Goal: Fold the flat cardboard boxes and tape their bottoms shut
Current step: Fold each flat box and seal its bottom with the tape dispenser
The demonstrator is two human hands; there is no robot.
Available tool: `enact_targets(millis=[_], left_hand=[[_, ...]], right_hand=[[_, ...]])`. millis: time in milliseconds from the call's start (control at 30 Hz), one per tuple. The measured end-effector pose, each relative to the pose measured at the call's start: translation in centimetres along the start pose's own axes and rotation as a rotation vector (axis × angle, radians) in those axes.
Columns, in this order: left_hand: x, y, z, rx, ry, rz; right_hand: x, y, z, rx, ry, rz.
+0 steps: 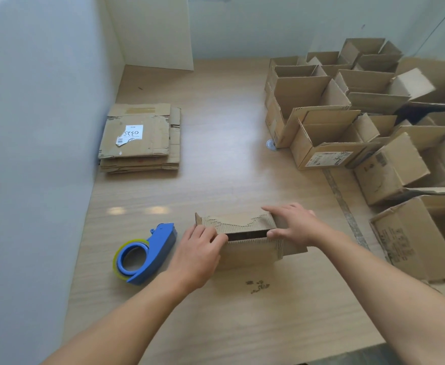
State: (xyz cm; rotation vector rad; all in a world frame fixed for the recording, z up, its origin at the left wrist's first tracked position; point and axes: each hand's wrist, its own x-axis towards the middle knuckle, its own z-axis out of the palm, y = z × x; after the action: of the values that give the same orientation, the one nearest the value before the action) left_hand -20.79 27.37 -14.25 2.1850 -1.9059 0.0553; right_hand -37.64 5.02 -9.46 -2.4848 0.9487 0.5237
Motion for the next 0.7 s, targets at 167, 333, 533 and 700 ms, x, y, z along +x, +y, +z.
enact_targets(millis=[167,333,533,700], left_hand=[[-0.6,-0.1,-0.4,-0.088,0.066,0.074],[-2.4,0.3,-1.0,-0.21,0.004,0.124],[-3.0,1.3,-1.3,-0.54,0.032,-0.361],[-3.4,1.7,-0.4,-0.5,-0.116,-0.381]], right_hand=[[0.7,0.1,-0.1,0.007,-0.073,-0.015],[1.8,0.0,0.6,0.028,0.076,-0.033],[3.3,0.5,0.6,0.196,0.245,0.089],[4.4,-0.2,1.3,0.347,0.31,0.232]])
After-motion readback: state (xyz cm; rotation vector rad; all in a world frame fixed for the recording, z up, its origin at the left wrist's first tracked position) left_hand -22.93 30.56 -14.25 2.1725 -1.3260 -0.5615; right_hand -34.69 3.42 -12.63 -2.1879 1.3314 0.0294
